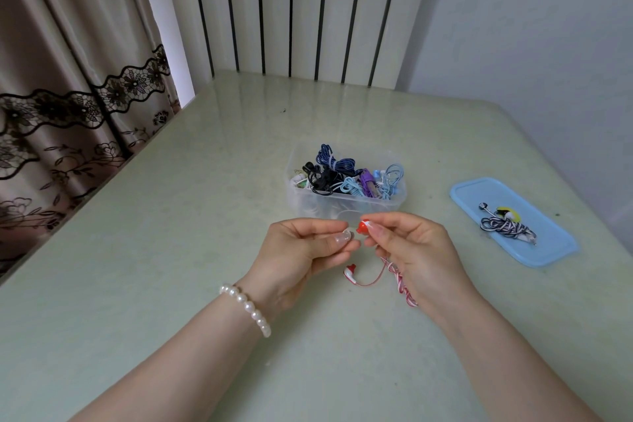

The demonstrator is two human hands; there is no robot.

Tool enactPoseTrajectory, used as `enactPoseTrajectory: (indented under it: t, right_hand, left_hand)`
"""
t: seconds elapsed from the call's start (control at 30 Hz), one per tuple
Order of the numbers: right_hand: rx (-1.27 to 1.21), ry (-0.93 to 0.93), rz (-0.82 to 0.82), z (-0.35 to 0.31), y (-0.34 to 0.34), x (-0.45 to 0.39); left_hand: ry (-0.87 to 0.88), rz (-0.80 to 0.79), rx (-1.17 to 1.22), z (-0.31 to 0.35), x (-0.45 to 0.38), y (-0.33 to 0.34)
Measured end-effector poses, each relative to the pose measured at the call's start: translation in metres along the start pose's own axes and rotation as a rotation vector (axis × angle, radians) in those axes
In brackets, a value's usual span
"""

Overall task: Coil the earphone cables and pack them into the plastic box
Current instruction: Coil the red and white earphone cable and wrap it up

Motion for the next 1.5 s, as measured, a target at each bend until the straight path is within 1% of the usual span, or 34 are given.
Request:
enactPoseTrajectory:
  t: [0.23, 0.47, 0.7, 1.1, 1.37, 1.5]
  right_hand:
    - [0.025, -0.132, 0.03, -0.015, 0.002, 0.003]
    - [0.037, -0.163, 0.083, -0.02, -0.001, 0.005]
    - [0.069, -0.205, 0.094, -0.02, -0.001, 0.005]
    - [0.122, -0.199, 0.128, -0.017, -0.003, 0.002]
    - [0.099, -0.166, 0.138, -0.017, 0.0, 0.004]
    - [0.113, -0.158, 0.174, -0.014, -0.002, 0.004]
  left_hand:
    - [0.024, 0.007, -0.029, -0.001, 0.001, -0.001]
    - [0.0, 0.0, 0.013, -0.003, 0.002, 0.001]
    - [-0.006, 0.007, 0.01, -0.005, 0.003, 0.002]
    - [-0.025, 0.009, 0.003, -0.005, 0.003, 0.001]
    - [-0.04, -0.022, -0.003, -0.007, 0.004, 0.005]
    - [-0.037, -0.021, -0.011, -0.006, 0.004, 0.006]
Point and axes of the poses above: each hand's wrist, its own x-axis away from the middle knuckle, its own y-axis out of the palm, z = x × y, the point moved 10 cm from there along -x, towards the middle knuckle, and after that the axes turned 8 degrees about x, right-handed, at the moved point
